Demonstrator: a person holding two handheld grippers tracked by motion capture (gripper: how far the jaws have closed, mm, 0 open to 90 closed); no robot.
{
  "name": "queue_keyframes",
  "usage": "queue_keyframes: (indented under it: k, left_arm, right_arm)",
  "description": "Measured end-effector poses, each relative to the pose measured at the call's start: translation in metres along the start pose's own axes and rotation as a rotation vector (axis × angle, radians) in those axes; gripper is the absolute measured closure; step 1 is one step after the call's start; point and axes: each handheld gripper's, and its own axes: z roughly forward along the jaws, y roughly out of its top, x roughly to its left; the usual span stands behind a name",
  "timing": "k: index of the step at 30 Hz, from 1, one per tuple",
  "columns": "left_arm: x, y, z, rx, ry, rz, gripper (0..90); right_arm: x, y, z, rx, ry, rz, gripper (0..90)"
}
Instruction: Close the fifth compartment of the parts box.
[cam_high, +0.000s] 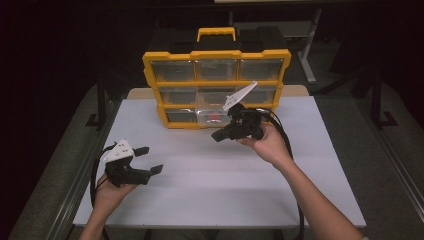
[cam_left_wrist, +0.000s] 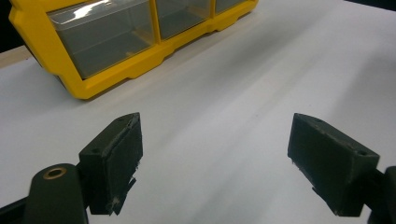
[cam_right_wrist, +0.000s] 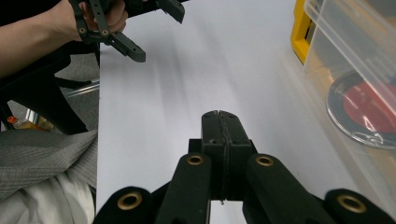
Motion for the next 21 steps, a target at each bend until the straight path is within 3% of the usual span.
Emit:
queue_keyframes:
  k: [2, 7, 13, 21]
  left_arm:
    - [-0.001, 0.000, 0.001, 0.006, -0.004, -0.020, 17.9]
    - [-0.001, -0.001, 0.002, 0.005, 0.002, -0.009, 17.9]
    - [-0.001, -0.001, 0.000, -0.002, -0.001, -0.010, 17.9]
    - [-0.002, -0.001, -0.002, -0.001, -0.002, -0.012, 17.9]
  right_arm:
    - [-0.002, -0.002, 0.004, -0.002, -0.002, 0.005, 88.8]
    - [-0.007, -0.005, 0.013, 0.005, -0.017, 0.003, 88.8]
    - [-0.012, -0.003, 0.016, 0.001, -0.076, 0.004, 88.8]
    - [-0.013, 0.006, 0.005, -0.023, -0.144, 0.010, 88.8]
